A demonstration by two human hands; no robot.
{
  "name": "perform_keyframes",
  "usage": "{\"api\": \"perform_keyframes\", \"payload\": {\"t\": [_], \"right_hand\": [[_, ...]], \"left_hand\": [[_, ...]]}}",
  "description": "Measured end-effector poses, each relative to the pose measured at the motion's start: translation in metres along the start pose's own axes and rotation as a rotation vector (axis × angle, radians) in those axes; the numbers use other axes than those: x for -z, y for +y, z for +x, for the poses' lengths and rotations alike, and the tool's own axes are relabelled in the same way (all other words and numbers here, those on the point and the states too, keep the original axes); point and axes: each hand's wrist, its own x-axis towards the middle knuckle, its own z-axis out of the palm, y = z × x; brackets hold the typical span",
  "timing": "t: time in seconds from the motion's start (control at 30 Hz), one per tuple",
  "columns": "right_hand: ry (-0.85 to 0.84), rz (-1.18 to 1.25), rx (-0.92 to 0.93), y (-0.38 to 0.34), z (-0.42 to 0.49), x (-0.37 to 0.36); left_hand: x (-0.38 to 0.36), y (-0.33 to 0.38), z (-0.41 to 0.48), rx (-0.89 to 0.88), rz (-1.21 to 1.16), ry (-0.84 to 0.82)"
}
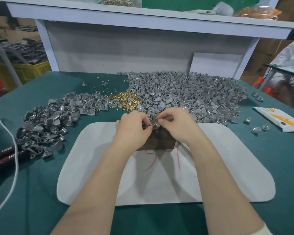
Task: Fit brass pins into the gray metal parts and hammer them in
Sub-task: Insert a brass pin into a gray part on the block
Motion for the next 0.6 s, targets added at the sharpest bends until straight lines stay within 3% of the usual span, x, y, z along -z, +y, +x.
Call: {"api": "perform_keyframes", "payload": {"t": [0.47, 0.6], "right_hand": [[0.011, -0.214, 0.026, -0.007, -0.003, -0.009], [0.207, -0.068, -0.074, 0.002, -0.002, 0.009]], "left_hand": [[0.000, -0.001, 0.002, -0.025, -0.024, -0.003], [0.000, -0.003, 0.001, 0.020, 0.000, 0.039]]}}
